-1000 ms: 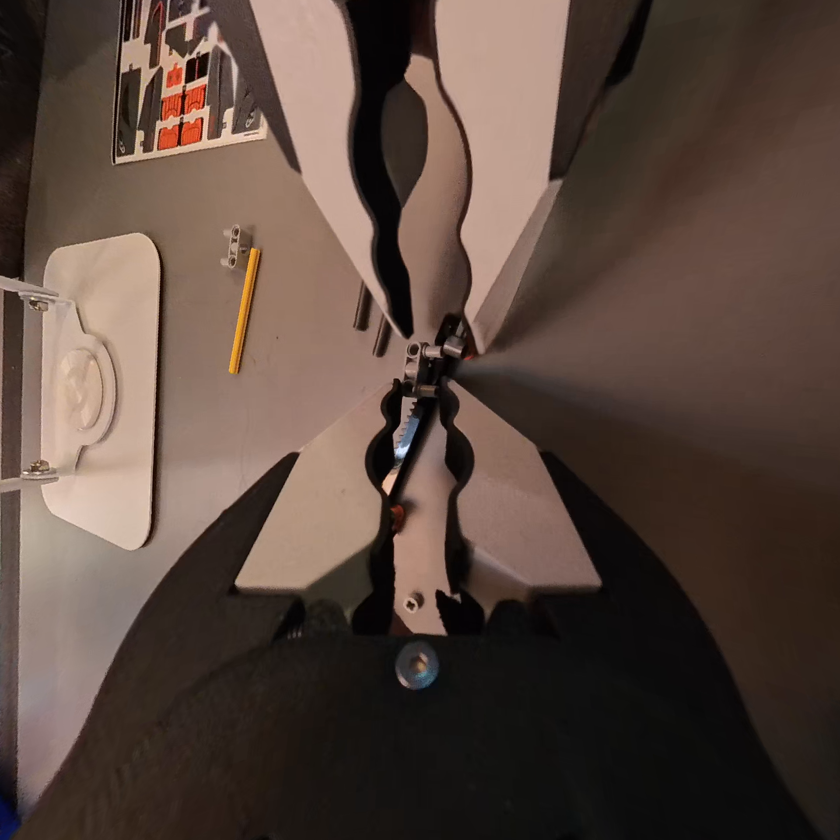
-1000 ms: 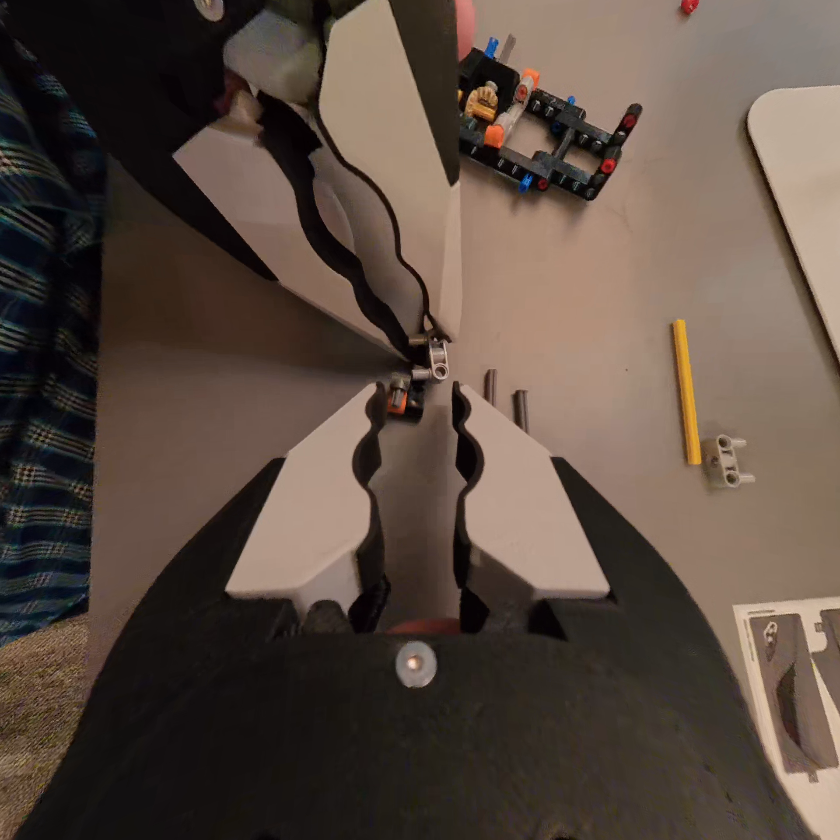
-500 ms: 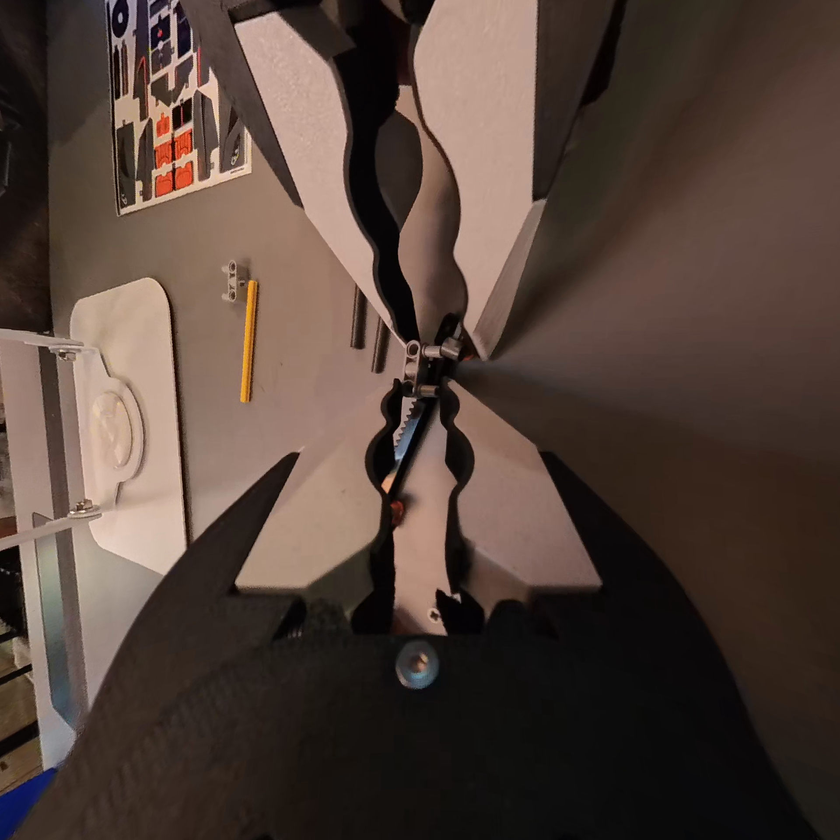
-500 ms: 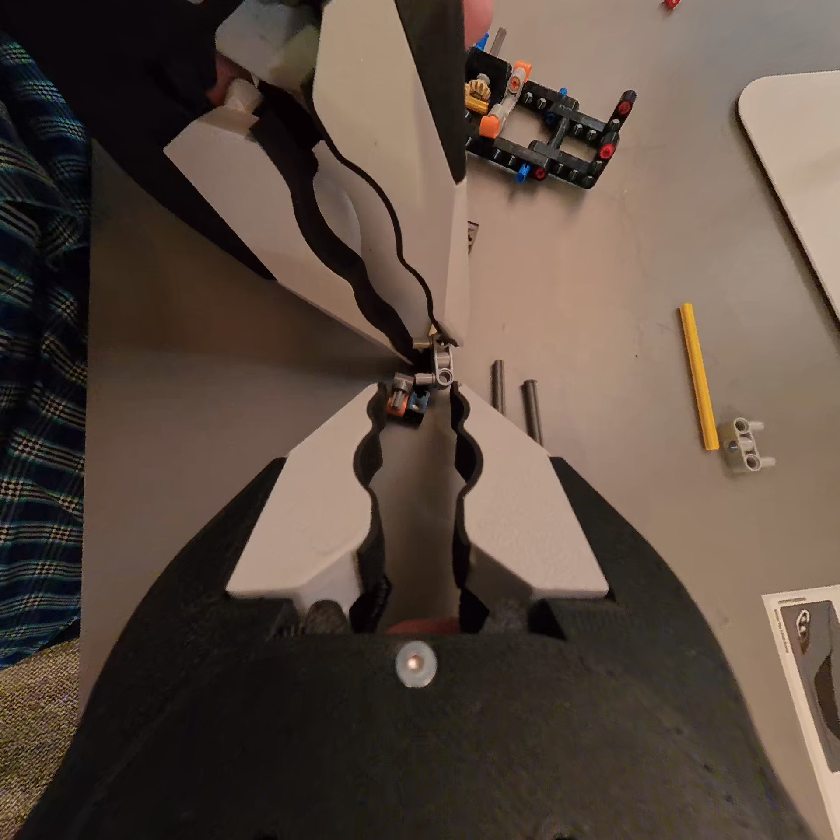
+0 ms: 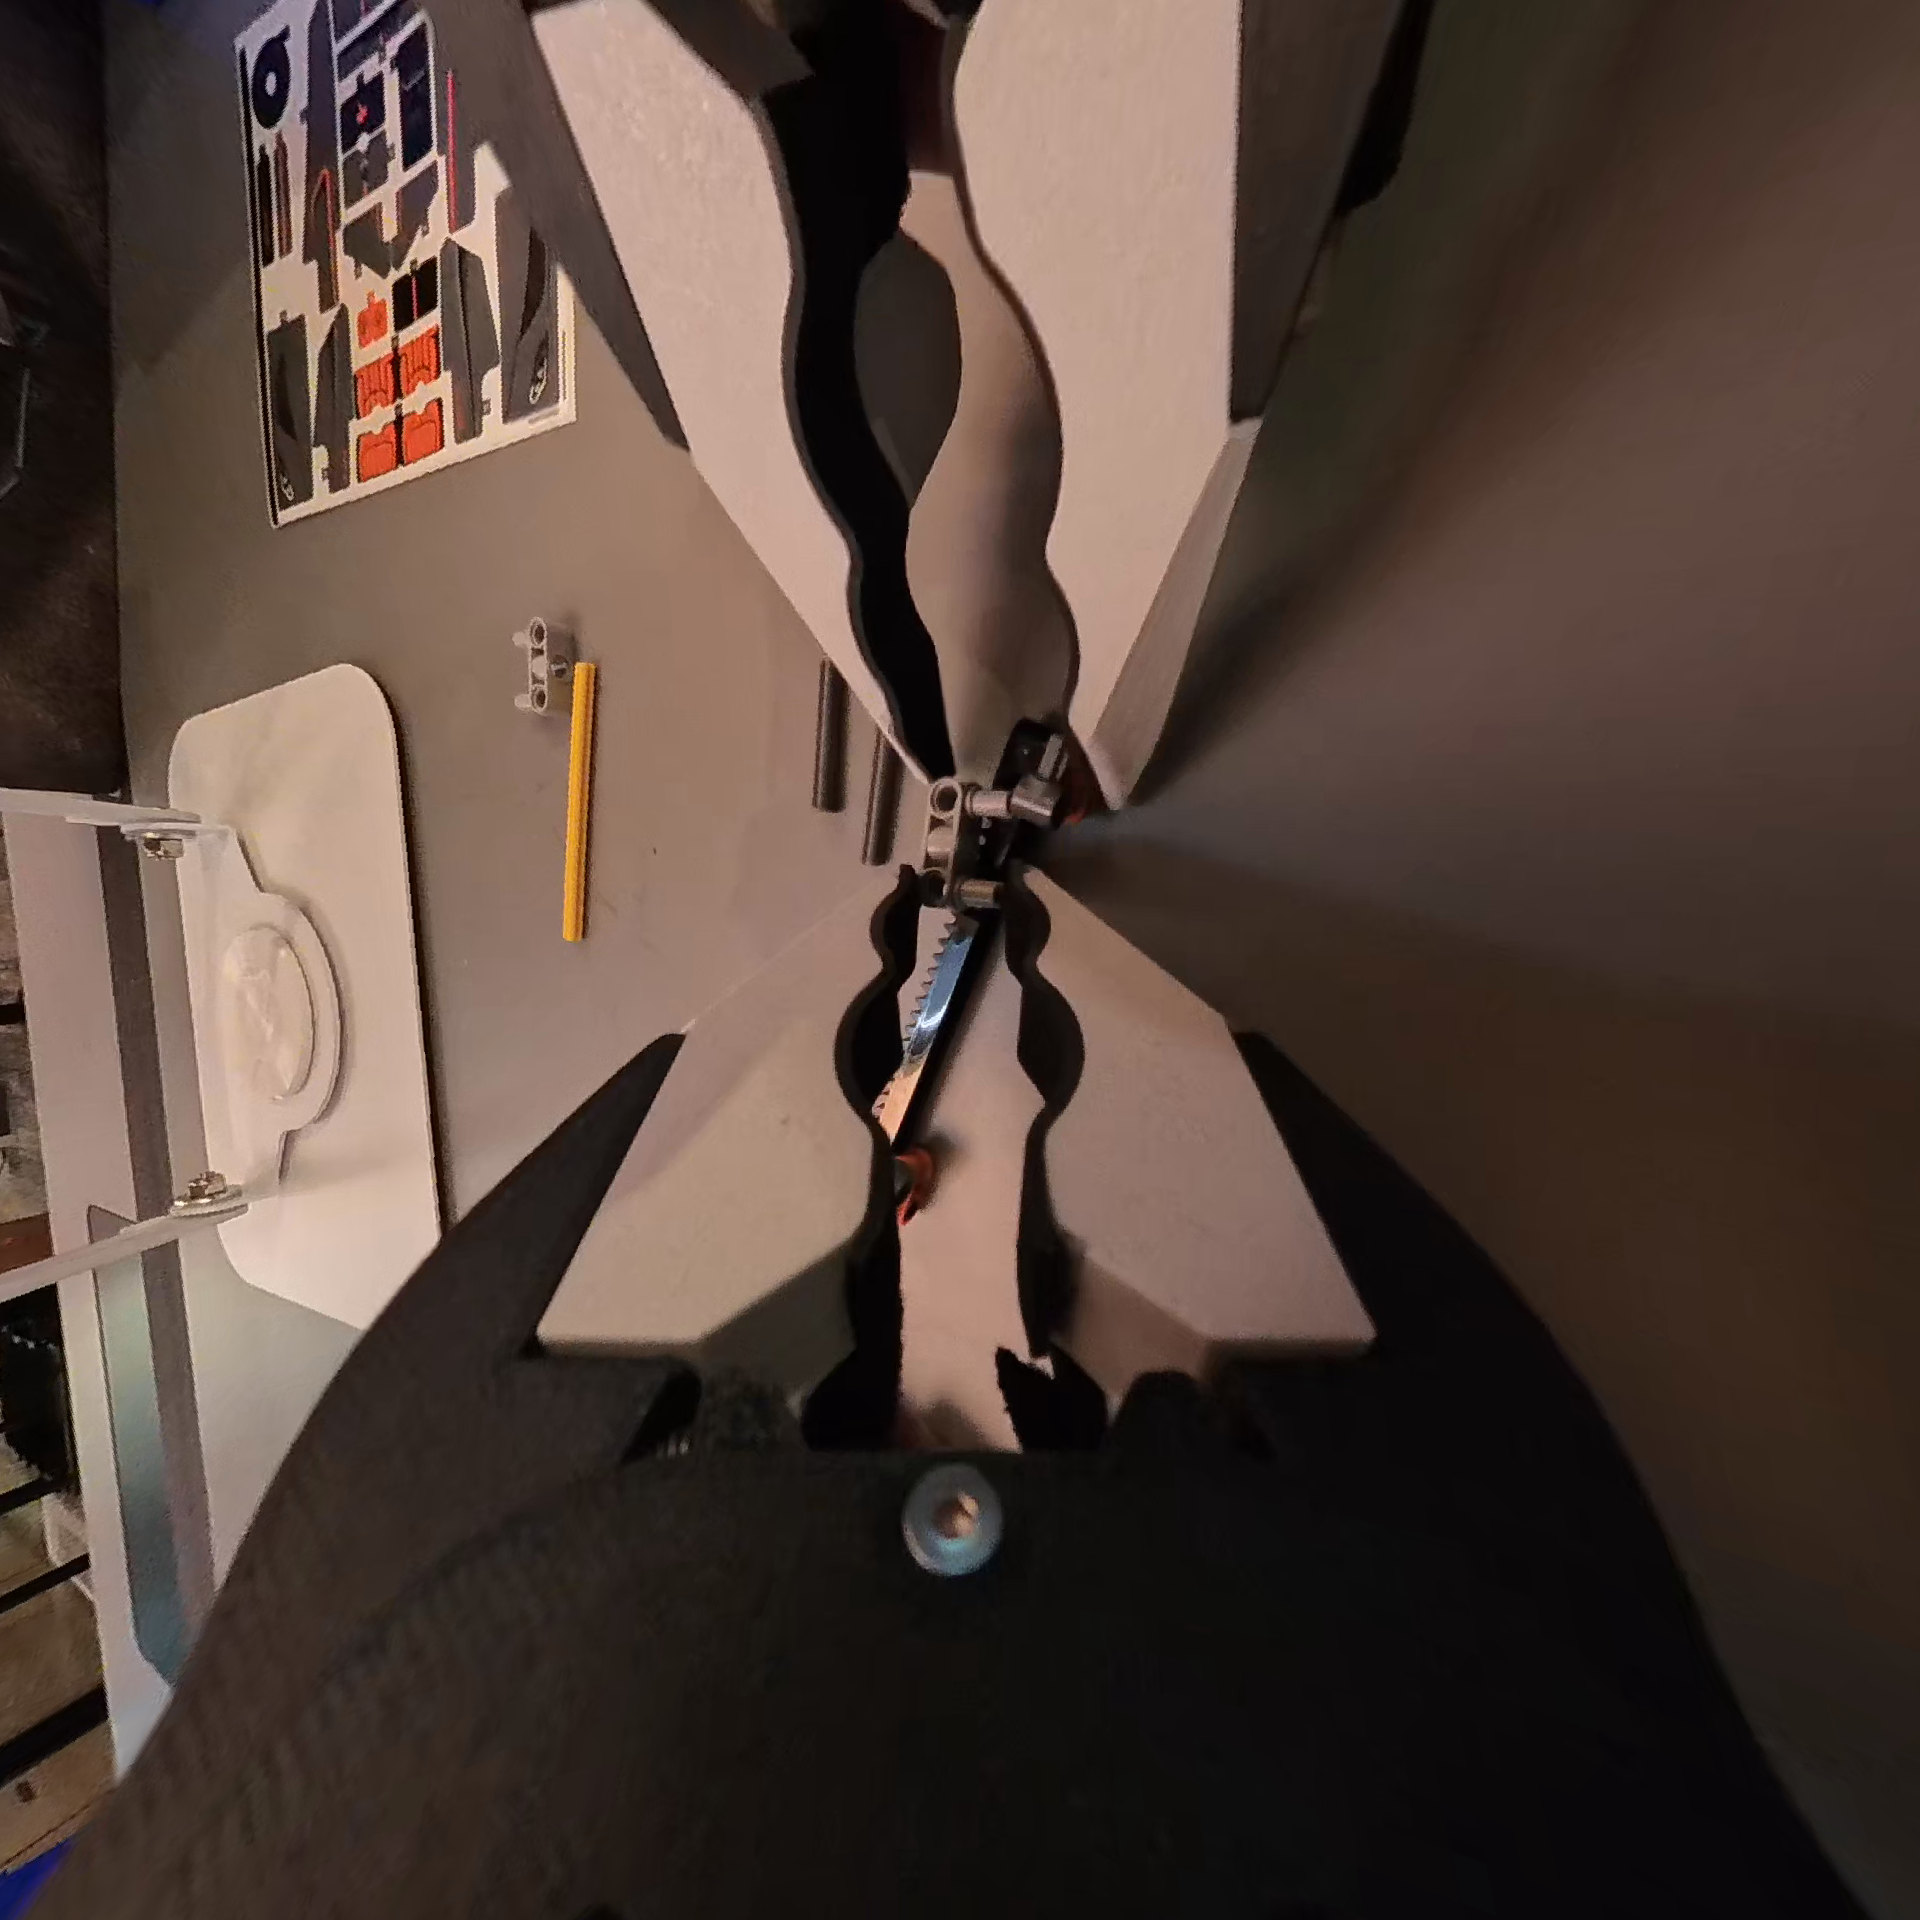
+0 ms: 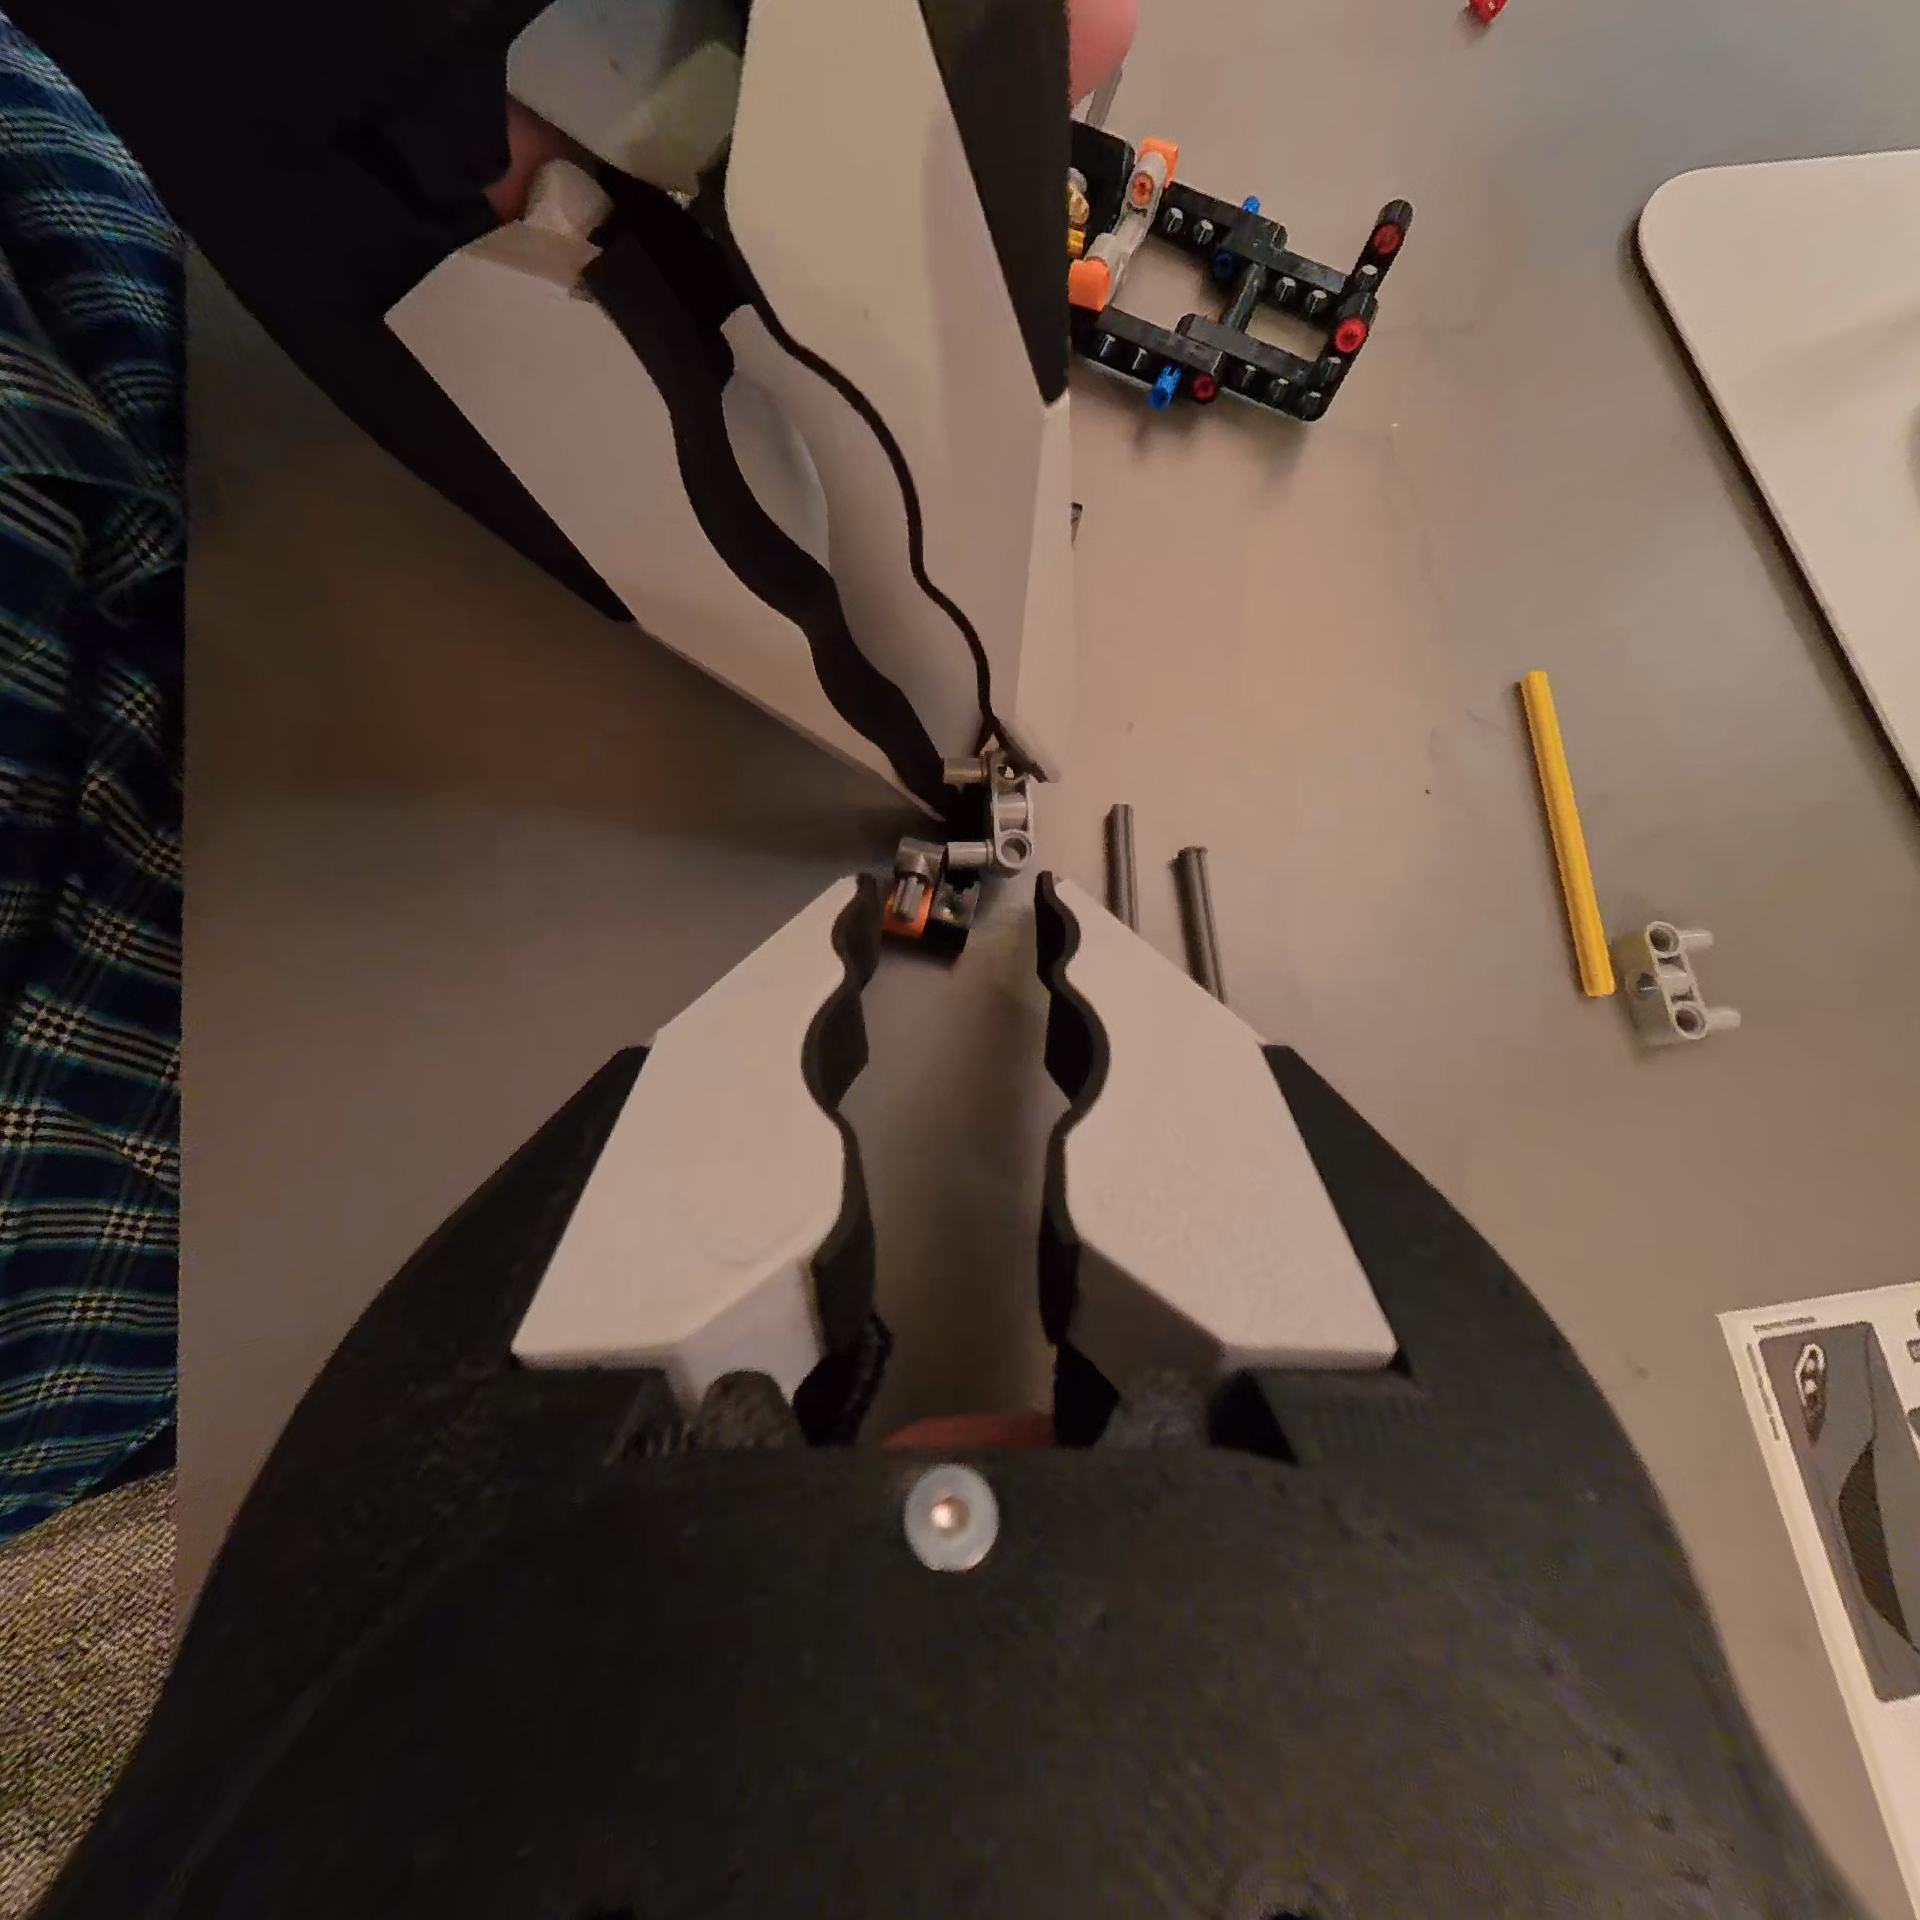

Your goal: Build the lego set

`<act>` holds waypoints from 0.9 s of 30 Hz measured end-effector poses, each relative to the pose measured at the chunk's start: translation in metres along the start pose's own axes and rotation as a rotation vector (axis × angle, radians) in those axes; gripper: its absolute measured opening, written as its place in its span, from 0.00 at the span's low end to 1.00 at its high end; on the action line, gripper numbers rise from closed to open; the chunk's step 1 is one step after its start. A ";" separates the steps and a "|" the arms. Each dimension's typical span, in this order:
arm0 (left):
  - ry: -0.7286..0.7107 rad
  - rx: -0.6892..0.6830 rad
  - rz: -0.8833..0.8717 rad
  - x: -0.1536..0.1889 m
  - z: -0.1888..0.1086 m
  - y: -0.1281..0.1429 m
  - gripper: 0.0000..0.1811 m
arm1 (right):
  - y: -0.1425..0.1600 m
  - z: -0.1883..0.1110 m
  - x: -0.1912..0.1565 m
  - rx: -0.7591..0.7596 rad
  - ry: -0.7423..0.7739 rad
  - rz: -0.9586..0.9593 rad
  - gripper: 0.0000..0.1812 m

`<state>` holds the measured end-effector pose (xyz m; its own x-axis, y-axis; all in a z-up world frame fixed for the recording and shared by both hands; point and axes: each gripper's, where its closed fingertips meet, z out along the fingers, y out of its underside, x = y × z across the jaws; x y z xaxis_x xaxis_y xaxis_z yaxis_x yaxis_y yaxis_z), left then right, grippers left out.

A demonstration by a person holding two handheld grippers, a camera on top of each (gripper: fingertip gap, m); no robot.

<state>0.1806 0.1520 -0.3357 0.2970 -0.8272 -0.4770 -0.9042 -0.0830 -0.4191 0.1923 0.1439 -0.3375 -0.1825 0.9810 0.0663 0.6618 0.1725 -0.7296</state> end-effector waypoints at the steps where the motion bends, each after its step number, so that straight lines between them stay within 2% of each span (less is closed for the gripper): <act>1: 0.001 0.002 -0.006 0.000 0.000 0.000 0.08 | 0.000 -0.001 0.000 0.003 0.004 0.004 0.15; 12: -0.007 -0.026 -0.007 0.001 -0.001 0.002 0.08 | 0.004 -0.004 -0.001 -0.010 0.046 0.005 0.09; 27: -0.014 -0.021 -0.028 0.003 -0.005 0.001 0.08 | 0.004 -0.004 -0.004 0.006 -0.054 -0.005 0.07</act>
<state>0.1787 0.1467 -0.3341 0.3266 -0.8165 -0.4761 -0.9015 -0.1176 -0.4166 0.1983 0.1415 -0.3379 -0.2254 0.9737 0.0333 0.6562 0.1770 -0.7335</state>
